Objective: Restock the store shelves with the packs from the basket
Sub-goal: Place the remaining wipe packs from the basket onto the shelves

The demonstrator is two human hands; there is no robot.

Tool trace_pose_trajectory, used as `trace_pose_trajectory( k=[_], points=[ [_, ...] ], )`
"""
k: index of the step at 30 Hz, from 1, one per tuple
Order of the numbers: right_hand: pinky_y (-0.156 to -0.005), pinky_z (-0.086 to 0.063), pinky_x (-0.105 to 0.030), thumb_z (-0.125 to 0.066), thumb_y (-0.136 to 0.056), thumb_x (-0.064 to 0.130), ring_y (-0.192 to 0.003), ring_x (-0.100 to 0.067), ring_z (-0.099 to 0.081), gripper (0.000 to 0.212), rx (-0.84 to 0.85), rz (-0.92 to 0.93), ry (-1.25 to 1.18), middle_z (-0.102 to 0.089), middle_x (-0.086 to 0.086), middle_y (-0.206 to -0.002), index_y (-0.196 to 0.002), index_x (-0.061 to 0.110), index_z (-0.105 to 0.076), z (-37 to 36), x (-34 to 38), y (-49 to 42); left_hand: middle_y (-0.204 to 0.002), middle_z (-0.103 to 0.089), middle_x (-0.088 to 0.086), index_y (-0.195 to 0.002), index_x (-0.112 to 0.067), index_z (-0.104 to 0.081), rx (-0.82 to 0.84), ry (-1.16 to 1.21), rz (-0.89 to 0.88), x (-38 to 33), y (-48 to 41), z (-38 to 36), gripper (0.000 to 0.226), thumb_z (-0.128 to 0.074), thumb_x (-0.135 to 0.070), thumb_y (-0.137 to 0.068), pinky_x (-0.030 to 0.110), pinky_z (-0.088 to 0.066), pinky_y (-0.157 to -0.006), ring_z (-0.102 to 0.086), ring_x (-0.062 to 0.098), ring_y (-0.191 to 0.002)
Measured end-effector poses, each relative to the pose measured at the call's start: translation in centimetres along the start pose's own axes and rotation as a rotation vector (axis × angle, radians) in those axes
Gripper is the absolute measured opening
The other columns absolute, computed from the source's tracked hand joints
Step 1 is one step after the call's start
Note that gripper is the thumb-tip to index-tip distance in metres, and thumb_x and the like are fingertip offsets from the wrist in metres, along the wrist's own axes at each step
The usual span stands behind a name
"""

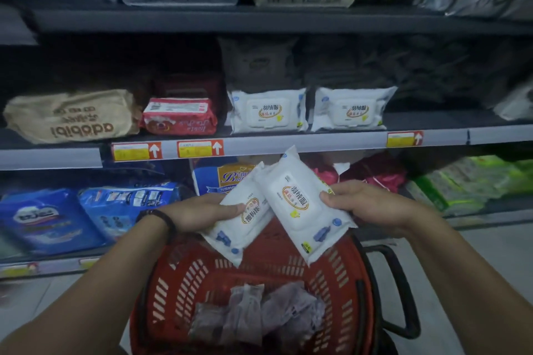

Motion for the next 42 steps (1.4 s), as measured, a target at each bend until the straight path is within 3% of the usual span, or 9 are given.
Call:
trace_pose_trajectory(
  k=[2,7,13,17,25,31,36,39,42],
  points=[
    [-0.096,-0.055,-0.059,-0.064,-0.102,0.038,-0.11,-0.045,-0.071,0.043,0.059,-0.01,-0.074,-0.075,-0.029,-0.119,-0.123,0.001,-0.071,-0.8,-0.6,-0.2,-0.114,-0.08,0.008,-0.123,-0.015,-0.072,-0.017,0.144,-0.005,-0.7,0.0,-0.4,0.053,-0.052,-0.059,-0.1,0.044,-0.057,-0.103,-0.073,0.034,-0.111],
    [-0.064,-0.052,-0.035,-0.052,-0.109,0.039,-0.09,-0.033,-0.068,0.038,0.08,-0.03,-0.03,-0.075,-0.029,-0.115,-0.125,0.009,-0.068,-1.0,-0.8,-0.4,-0.103,-0.082,-0.007,-0.113,-0.033,-0.072,-0.108,0.117,-0.031,-1.8,-0.3,-0.3,0.079,-0.019,-0.086,-0.086,0.034,-0.055,-0.1,-0.078,0.009,-0.095],
    [-0.068,-0.043,-0.034,-0.062,-0.103,0.047,-0.077,-0.025,-0.058,0.036,0.055,0.06,0.251,-0.068,-0.018,-0.086,-0.096,0.012,-0.07,0.2,0.9,-0.2,-0.122,-0.077,0.003,-0.113,-0.032,-0.08,0.033,0.385,-0.137,-2.6,-1.2,-2.9,0.085,-0.067,-0.094,-0.056,0.046,-0.056,-0.103,-0.074,0.027,-0.113],
    [-0.069,-0.052,-0.035,-0.087,-0.085,0.038,-0.069,-0.014,-0.062,0.026,-0.383,0.21,0.248,-0.075,-0.006,-0.076,-0.076,0.017,-0.076,4.1,3.1,0.4,-0.117,-0.079,0.007,-0.122,-0.02,-0.071,-0.021,0.444,-0.188,-4.4,-1.1,-4.2,0.058,-0.059,-0.064,-0.086,0.046,-0.059,-0.098,-0.076,0.028,-0.107],
    [-0.083,-0.052,-0.039,-0.077,-0.084,0.06,-0.101,-0.025,-0.06,0.053,-1.072,0.239,0.33,-0.05,-0.001,-0.117,-0.114,0.024,-0.053,5.9,5.5,6.9,-0.122,-0.077,0.003,-0.133,-0.03,-0.064,-0.306,0.623,-0.37,-9.1,-0.9,-5.1,0.033,-0.055,-0.042,-0.104,0.055,-0.055,-0.102,-0.075,0.027,-0.111],
    [-0.093,-0.047,-0.027,-0.083,-0.068,0.074,-0.108,-0.017,-0.056,0.084,-0.9,0.225,0.107,-0.045,-0.002,-0.128,-0.13,0.026,-0.054,5.4,4.9,6.8,-0.117,-0.075,-0.022,-0.122,-0.044,-0.067,-0.54,0.33,-0.48,-16.3,-0.9,-5.9,0.036,-0.048,-0.065,-0.1,0.044,-0.061,-0.093,-0.071,-0.001,-0.105],
    [-0.083,-0.064,-0.036,-0.098,-0.068,0.029,-0.087,-0.012,-0.08,0.065,-0.803,0.258,-0.521,-0.081,0.001,-0.101,-0.123,0.015,-0.067,10.1,1.9,6.4,-0.105,-0.072,-0.025,-0.108,-0.043,-0.067,-0.492,0.231,-0.491,-20.4,-2.4,-7.3,0.047,-0.034,-0.075,-0.097,0.023,-0.047,-0.097,-0.062,-0.02,-0.101],
    [-0.078,-0.061,-0.034,-0.089,-0.076,0.008,-0.081,-0.024,-0.079,0.041,-0.655,0.236,-0.739,-0.083,-0.009,-0.095,-0.114,0.005,-0.075,11.5,1.0,6.4,-0.111,-0.078,-0.015,-0.111,-0.037,-0.073,-0.392,0.334,-0.477,-21.5,-3.7,-8.2,0.052,-0.042,-0.076,-0.095,0.033,-0.051,-0.102,-0.071,-0.001,-0.108],
    [-0.072,-0.055,-0.034,-0.082,-0.078,0.003,-0.065,-0.018,-0.072,0.025,-0.649,0.202,-0.787,-0.079,-0.004,-0.077,-0.103,0.005,-0.078,13.6,-0.1,7.3,-0.115,-0.079,-0.003,-0.122,-0.026,-0.072,-0.291,0.544,-0.436,-22.2,-4.8,-9.2,0.03,-0.061,-0.045,-0.101,0.039,-0.059,-0.092,-0.076,0.017,-0.108]
  ],
)
Point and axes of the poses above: each hand's wrist, its own y-axis away from the middle knuckle, its own z-axis out of the back of the hand, x = y × z, the point moved 9 cm from there along -y, towards the middle knuckle
